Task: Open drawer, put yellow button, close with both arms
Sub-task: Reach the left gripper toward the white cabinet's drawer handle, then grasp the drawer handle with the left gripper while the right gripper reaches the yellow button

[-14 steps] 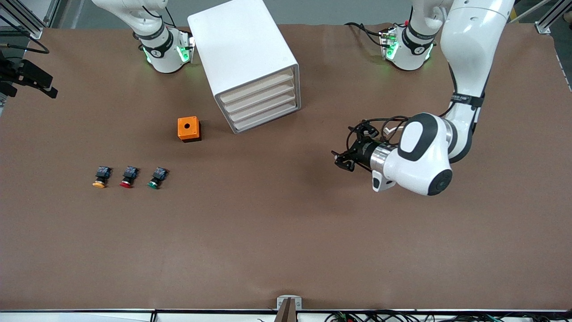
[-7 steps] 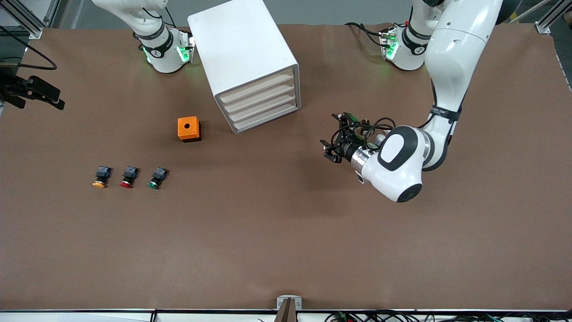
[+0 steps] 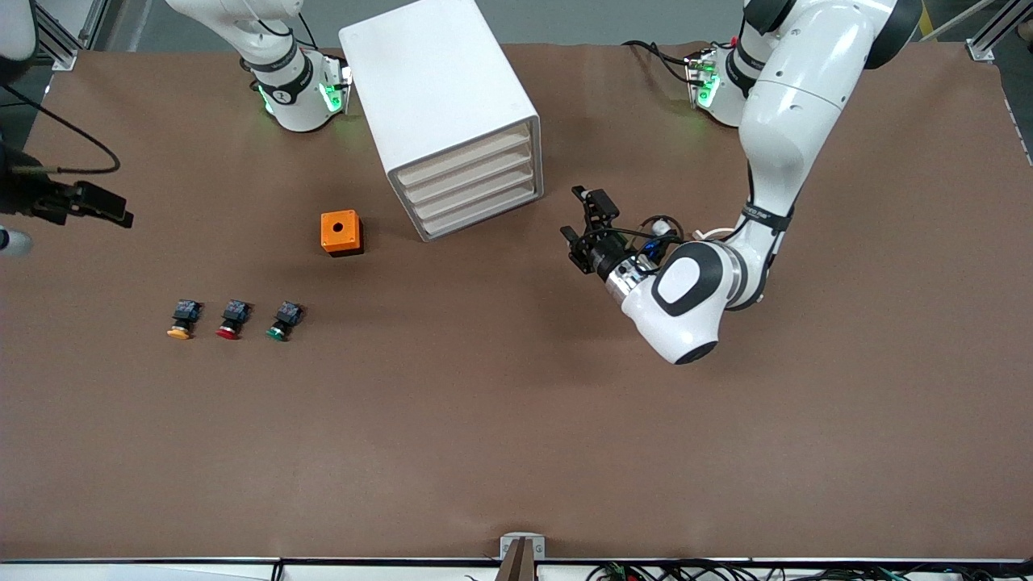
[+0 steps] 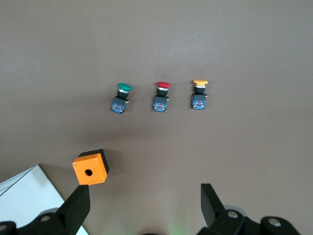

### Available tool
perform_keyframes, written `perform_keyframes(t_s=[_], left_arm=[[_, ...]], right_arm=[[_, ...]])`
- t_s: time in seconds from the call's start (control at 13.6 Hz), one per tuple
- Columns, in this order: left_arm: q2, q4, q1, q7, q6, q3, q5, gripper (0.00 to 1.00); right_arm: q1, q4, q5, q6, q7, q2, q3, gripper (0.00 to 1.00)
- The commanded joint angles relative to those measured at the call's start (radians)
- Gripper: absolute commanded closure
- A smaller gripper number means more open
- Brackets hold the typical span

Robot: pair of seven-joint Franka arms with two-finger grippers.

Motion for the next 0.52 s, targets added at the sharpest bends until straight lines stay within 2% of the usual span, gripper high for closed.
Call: perform_keyframes(t_s=[0.0, 0.22, 0.44], left_arm=[[0.011, 0.026, -0.029, -0.092, -0.04, 0.003, -0.049, 0.0], [0.014, 0.022, -0.071, -0.153, -0.042, 0.003, -0.101, 0.0], [0.042, 0.025, -0.105, -0.207, -0.042, 0.005, -0.138, 0.02]], right_arm=[[-0.027, 0.046, -0.008, -0.017, -0.001, 0.024, 0.009, 0.0], [-0.07, 0.034, -0.006, 0.035, 0.003, 0.03, 0.007, 0.0], [-0.136, -0.098, 0.001, 0.189, -0.026, 0.03, 0.009, 0.0]])
